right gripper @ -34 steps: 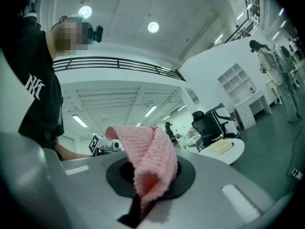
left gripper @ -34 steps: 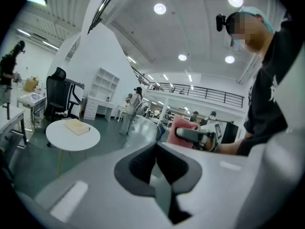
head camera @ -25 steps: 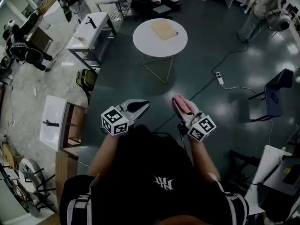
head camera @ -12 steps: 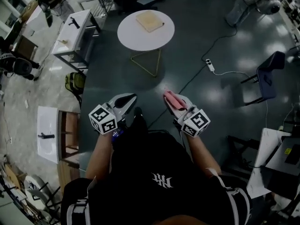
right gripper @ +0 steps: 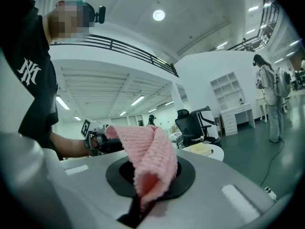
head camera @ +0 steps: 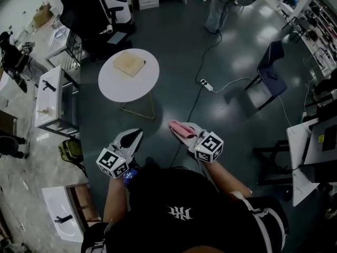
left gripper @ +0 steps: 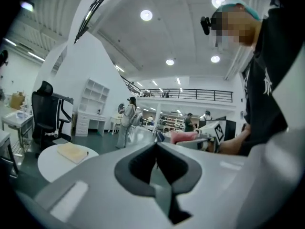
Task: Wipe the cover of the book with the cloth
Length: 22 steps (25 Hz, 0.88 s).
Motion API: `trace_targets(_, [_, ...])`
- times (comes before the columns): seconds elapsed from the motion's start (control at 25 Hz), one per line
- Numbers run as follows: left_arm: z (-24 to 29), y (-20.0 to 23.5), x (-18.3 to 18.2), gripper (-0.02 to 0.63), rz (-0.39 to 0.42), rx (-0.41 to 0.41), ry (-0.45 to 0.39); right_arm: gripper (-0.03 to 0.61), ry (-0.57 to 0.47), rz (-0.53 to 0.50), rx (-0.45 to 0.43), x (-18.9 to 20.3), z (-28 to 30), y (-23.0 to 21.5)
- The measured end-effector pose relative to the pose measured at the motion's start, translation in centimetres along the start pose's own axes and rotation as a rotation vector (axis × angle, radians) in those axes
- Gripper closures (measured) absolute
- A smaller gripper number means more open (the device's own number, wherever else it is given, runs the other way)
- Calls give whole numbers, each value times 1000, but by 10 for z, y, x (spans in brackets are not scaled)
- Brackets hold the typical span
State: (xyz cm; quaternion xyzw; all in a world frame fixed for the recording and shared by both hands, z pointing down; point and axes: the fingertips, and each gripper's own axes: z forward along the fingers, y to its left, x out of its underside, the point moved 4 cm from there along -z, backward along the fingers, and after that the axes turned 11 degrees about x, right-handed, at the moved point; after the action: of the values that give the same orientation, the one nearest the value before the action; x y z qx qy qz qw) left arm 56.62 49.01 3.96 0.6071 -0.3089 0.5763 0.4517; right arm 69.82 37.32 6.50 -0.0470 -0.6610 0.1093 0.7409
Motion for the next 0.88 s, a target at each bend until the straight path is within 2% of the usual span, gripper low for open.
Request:
trace_targets(0.12, [-8, 42, -18, 611, 1, 24, 2, 566, -18, 31, 41, -15, 37, -7])
trace_targets(0.28, [-29, 101, -32, 611, -4, 58, 68, 566, -47, 44, 74, -33, 94, -8])
trace_targets(0.48, [-61, 163, -30, 611, -41, 71, 82, 566, -57, 19, 113, -43, 150, -5])
trace_targets(0.76, [-67, 218, -32, 611, -89, 66, 49, 565, -2, 11, 150, -52, 181, -24])
trace_targets(0.88, [-67, 241, -28, 611, -106, 52, 66, 565, 6, 30, 158, -54, 201, -38])
